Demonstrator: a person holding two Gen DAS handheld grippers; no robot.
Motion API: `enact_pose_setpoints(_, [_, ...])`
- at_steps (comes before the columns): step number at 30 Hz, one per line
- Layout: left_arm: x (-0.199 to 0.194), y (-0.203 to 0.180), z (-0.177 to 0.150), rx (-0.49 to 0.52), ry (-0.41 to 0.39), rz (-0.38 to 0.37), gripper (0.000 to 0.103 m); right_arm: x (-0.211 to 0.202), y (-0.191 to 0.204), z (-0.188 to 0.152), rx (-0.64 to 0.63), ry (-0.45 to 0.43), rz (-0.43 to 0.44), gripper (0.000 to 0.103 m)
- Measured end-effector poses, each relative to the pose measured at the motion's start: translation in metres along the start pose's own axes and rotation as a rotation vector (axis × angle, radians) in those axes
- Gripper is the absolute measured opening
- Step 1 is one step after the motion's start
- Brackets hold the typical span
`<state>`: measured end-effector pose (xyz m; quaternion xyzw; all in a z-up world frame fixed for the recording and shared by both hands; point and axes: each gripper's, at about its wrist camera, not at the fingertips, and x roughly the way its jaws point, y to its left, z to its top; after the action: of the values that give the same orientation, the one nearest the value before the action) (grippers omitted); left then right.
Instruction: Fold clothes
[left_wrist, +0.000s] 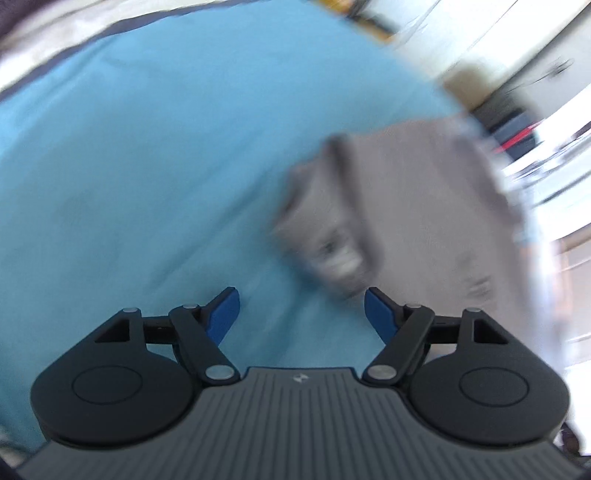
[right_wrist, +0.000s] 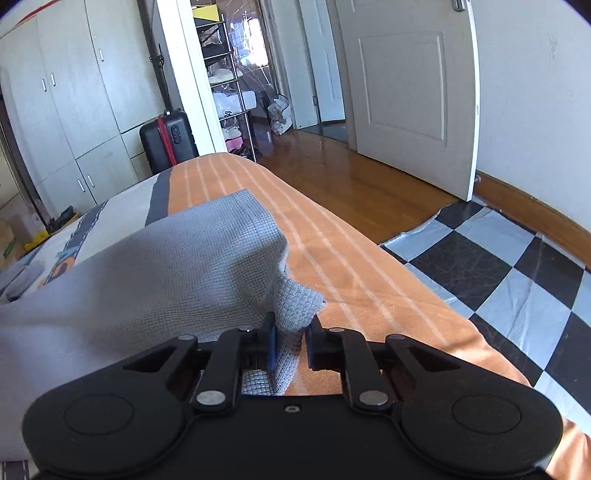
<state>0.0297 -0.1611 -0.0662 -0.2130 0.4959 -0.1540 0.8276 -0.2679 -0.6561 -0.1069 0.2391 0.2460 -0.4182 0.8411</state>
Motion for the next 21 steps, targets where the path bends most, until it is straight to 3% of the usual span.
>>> enact_pose_setpoints(1, [0.001,-0.001,0.001,-0.002,-0.026,-0.049,0.075,0.001,0.001,-0.002,-0.001,0.0,0.0,0.016])
enact_pose_setpoints(7, [0.022,-0.012,0.014,0.009,-0.097,-0.004,0.075,0.005,0.002,-0.008,0.007,-0.004,0.003,0.016])
enact_pose_setpoints(8, [0.026,-0.014,0.016,0.01,-0.109,0.003,0.058,0.006,0.0,-0.007,0.012,-0.003,0.009,0.016])
enact_pose_setpoints(9, [0.029,-0.015,0.018,0.012,-0.121,0.011,0.012,0.007,-0.001,-0.007,0.016,-0.001,0.015,0.016])
enact_pose_setpoints(12, [0.037,-0.021,0.024,0.019,-0.161,0.029,0.01,0.007,-0.003,-0.002,0.019,0.008,0.034,0.014])
enact_pose_setpoints(14, [0.021,-0.024,0.022,0.055,-0.19,0.023,0.01,0.001,-0.003,0.005,0.018,-0.009,0.053,0.01])
enact_pose_setpoints(17, [0.002,-0.025,0.02,0.091,-0.197,0.008,0.01,-0.019,-0.013,0.016,0.114,-0.068,0.138,0.008])
enact_pose_setpoints(21, [-0.008,-0.019,0.02,0.083,-0.199,0.004,0.009,-0.032,-0.012,0.019,0.114,-0.073,0.135,0.005])
